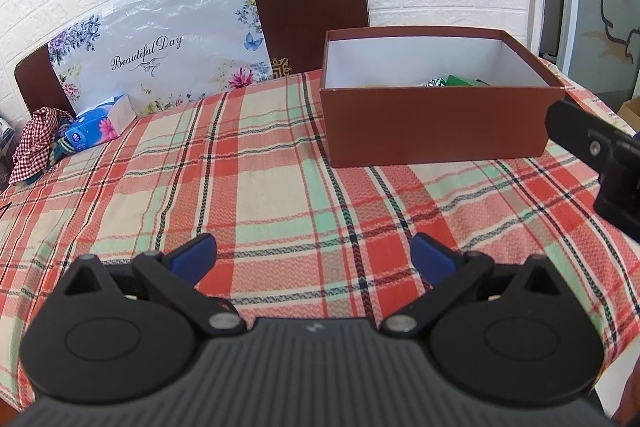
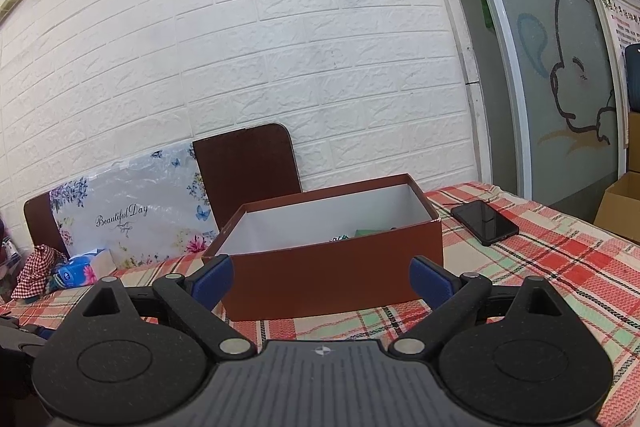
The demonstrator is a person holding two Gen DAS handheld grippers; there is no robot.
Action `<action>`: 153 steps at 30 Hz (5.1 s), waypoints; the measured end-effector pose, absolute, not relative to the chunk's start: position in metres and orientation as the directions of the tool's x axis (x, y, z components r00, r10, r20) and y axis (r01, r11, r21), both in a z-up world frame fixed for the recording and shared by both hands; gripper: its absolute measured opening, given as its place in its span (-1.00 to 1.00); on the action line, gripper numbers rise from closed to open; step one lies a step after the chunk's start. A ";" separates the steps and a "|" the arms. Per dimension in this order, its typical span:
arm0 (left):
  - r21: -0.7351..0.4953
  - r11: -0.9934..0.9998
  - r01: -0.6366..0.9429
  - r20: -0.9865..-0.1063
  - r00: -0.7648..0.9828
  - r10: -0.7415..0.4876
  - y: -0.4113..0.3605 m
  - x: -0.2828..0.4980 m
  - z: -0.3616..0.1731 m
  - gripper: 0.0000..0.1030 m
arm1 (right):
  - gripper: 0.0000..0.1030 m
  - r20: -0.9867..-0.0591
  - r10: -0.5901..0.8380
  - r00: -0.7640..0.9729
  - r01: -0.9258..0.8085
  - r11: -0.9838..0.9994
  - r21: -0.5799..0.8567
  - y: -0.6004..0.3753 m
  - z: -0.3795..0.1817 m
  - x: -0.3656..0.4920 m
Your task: Organize objects
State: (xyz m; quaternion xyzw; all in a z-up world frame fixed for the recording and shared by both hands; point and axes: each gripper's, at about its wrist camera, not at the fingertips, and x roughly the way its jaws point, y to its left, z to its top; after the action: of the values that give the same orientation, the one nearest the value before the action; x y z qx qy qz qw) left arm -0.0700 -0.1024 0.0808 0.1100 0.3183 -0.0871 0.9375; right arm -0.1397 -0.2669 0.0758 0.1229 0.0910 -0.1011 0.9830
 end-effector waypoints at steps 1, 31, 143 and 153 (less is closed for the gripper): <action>0.149 0.961 0.234 -0.619 0.780 -0.094 -0.102 -0.070 0.080 1.00 | 0.85 -0.205 -0.177 0.963 0.221 0.950 0.222 -0.266 0.076 -0.140; 0.112 0.964 0.243 -0.695 0.712 -0.098 -0.099 -0.065 0.060 1.00 | 0.85 -0.260 -0.158 0.952 0.217 0.952 0.215 -0.259 0.066 -0.137; 0.047 0.966 0.252 -0.798 0.592 -0.116 -0.088 -0.050 0.032 1.00 | 0.85 -0.354 -0.148 0.924 0.231 0.951 0.205 -0.248 0.042 -0.129; 0.046 0.966 0.256 -0.798 0.591 -0.119 -0.088 -0.050 0.032 1.00 | 0.85 -0.354 -0.150 0.923 0.233 0.951 0.205 -0.247 0.043 -0.129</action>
State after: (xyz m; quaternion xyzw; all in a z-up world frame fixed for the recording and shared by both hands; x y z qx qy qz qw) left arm -0.0503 -0.0885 0.0322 0.0781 0.4395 -0.1054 0.8886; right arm -0.1285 -0.2470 0.0430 0.1226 0.1696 -0.0985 0.9729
